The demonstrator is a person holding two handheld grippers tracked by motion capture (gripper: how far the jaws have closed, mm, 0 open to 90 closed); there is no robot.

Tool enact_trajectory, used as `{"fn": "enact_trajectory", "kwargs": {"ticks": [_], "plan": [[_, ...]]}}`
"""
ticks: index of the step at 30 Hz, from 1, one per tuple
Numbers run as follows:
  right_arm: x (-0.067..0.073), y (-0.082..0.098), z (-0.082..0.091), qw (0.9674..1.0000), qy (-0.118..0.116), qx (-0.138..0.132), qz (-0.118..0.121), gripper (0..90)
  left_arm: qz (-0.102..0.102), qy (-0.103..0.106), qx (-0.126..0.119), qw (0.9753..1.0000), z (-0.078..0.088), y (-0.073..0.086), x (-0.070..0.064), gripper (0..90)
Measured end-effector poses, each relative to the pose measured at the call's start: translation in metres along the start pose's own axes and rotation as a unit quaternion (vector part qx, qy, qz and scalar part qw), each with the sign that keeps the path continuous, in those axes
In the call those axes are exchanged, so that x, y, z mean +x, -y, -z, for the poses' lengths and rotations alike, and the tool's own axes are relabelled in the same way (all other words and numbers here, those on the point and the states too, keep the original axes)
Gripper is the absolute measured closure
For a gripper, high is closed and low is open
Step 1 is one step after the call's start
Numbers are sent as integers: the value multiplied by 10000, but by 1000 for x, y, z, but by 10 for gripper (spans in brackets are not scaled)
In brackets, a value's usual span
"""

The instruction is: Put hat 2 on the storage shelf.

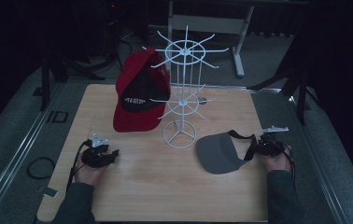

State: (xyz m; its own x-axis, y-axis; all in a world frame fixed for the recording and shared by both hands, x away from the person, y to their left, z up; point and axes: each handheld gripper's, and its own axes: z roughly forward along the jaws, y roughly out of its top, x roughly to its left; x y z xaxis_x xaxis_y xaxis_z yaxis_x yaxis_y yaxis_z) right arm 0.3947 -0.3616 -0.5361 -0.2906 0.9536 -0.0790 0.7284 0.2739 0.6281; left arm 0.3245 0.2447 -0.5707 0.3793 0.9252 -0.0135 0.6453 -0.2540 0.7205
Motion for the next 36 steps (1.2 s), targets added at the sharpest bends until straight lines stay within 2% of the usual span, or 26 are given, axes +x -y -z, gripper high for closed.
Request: {"fn": "enact_trajectory", "kwargs": {"ticks": [3, 20, 28, 31, 36], "plan": [[-3, -2, -6, 9999, -10, 102, -58, 633, 2, -4, -3, 10000, 0, 0, 0, 483], [-3, -22, -23, 9986, -40, 529, -11, 648, 9, -20, -16, 10000, -1, 0, 0, 477], [-4, -28, -26, 9973, -151, 705, -143, 794, 12, -21, -17, 10000, -1, 0, -1, 476], [-3, -29, -26, 9974, -52, 710, -119, 862, 7, -21, -15, 10000, -1, 0, -1, 476], [2, -26, -26, 9984, 179, 544, 37, 875, 17, -25, -20, 10000, -1, 0, -1, 475]]}}
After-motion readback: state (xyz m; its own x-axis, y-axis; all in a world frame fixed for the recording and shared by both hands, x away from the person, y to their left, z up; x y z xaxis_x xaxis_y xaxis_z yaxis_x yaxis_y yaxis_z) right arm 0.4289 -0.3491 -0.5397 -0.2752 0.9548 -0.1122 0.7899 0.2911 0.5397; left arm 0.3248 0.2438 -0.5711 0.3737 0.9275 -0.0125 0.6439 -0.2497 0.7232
